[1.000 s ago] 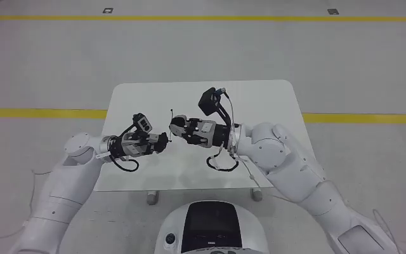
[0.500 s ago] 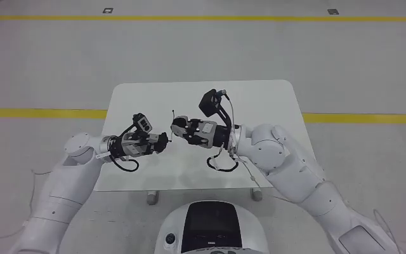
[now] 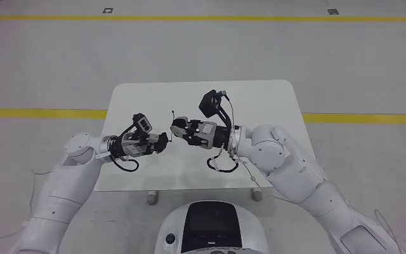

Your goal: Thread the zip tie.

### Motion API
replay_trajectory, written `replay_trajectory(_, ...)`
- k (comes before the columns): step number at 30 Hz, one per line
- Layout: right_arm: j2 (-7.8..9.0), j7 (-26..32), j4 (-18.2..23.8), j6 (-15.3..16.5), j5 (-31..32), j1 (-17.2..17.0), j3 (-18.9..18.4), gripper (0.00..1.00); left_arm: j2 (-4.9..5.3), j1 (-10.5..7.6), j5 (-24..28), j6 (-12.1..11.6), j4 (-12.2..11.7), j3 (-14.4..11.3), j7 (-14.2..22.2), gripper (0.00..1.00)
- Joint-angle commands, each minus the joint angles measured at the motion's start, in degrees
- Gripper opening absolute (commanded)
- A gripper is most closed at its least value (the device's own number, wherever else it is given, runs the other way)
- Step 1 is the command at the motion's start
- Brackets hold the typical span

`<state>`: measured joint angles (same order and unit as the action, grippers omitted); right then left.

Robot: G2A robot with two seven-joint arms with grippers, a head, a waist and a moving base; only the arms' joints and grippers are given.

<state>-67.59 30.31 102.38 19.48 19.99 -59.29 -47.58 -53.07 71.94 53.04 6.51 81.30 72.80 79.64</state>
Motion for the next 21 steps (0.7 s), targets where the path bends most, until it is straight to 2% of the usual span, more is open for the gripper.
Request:
replay_trajectory(1, 0.13, -0.1, 0.4, 0.0, -0.1, 0.0, 0.1, 0.00, 0.00, 0.00, 0.0, 0.0, 0.0, 0.0, 0.0, 0.00)
replay_trajectory(21, 0.85, -1.4, -0.8, 0.0, -1.0, 1.5, 1.8, 0.00, 0.00, 0.00, 0.0, 0.0, 0.0, 0.0, 0.0, 0.00)
